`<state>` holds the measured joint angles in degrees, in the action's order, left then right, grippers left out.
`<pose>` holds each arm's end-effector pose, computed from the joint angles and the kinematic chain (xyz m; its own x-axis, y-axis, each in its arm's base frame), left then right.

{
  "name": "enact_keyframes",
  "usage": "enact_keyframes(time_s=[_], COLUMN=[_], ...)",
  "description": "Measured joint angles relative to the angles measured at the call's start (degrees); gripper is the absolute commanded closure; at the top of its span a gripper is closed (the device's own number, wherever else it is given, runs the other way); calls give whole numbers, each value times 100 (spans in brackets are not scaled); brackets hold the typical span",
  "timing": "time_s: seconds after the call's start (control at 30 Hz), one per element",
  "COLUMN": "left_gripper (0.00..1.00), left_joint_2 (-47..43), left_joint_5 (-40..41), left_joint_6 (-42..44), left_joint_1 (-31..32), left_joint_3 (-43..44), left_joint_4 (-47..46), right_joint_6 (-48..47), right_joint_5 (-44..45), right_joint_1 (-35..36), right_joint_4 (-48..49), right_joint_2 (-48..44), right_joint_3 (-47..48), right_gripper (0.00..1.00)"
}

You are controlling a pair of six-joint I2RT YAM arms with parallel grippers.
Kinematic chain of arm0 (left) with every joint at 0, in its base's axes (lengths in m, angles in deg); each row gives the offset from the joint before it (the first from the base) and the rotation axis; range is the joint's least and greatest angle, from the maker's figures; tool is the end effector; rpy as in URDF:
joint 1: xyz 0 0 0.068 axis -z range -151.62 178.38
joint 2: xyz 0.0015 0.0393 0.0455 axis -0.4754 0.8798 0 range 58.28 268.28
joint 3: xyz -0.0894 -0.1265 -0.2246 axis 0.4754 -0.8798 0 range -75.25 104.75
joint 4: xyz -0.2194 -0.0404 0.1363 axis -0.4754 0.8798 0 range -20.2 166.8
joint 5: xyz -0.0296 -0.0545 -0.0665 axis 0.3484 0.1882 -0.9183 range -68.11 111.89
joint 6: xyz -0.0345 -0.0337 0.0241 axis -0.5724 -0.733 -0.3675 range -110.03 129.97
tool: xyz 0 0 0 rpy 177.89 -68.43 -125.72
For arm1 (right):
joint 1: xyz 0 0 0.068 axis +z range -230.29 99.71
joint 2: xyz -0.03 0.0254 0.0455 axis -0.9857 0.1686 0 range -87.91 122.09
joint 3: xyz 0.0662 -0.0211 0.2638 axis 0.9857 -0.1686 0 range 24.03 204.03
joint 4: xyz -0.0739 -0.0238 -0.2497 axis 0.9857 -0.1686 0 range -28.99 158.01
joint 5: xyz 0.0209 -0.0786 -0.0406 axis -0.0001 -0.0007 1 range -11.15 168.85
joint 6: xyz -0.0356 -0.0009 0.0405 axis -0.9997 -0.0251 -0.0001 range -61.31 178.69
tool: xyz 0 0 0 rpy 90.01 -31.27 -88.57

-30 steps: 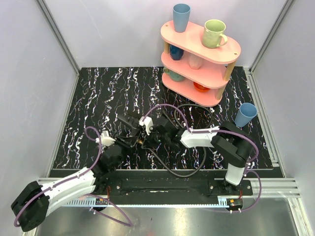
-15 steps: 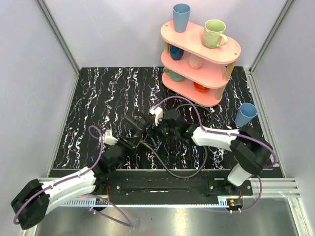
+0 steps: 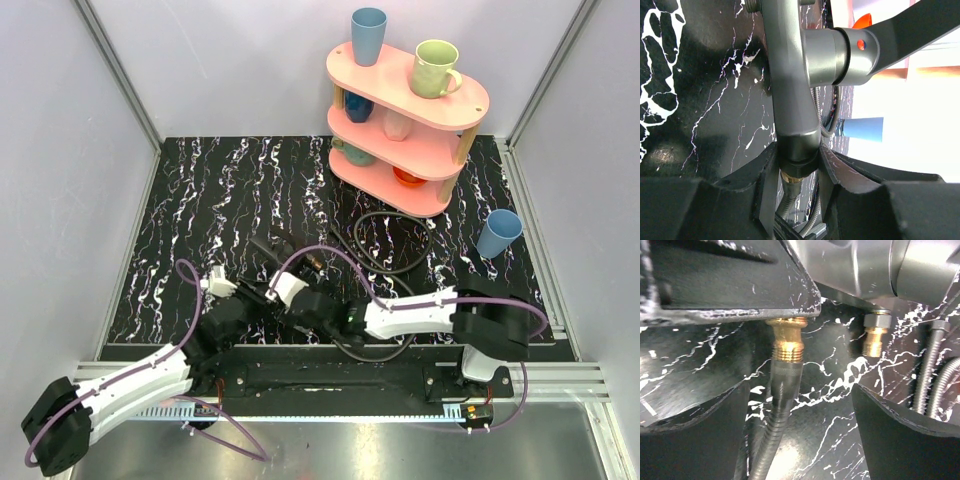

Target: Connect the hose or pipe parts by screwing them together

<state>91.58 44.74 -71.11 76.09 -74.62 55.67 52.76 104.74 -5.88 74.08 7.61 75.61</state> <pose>0.1039 -0.0937 0.1427 -0.4619 -0.8451 -0.2691 -0.1440 0.3708 -0.9175 0.1082 0.3302 0.1843 -0.0841 -0.6475 -0.7574 -0.7869 0.5095 -0.3482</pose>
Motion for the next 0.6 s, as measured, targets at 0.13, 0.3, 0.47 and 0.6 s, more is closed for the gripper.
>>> enact_keyframes(time_s=[0.13, 0.3, 0.47, 0.6], left_gripper=[100, 100, 100, 100], left_joint_2=[-114, -122, -120, -107], left_joint_5=[-9, -33, -59, -35], left_joint_6=[-26, -48, -87, -136], left_joint_1=[0, 0, 0, -7], left_joint_3=[0, 0, 0, 2], left_joint_4=[127, 140, 138, 48], right_joint_6=[-245, -573, -863, -866], right_joint_5=[769, 1427, 1740, 1690], right_joint_1=[179, 354, 433, 448], right_joint_4=[9, 195, 509, 562], right_joint_2=[402, 881, 1058, 1051], right_joint_3=[138, 358, 417, 424], right_gripper=[15, 36, 75, 100])
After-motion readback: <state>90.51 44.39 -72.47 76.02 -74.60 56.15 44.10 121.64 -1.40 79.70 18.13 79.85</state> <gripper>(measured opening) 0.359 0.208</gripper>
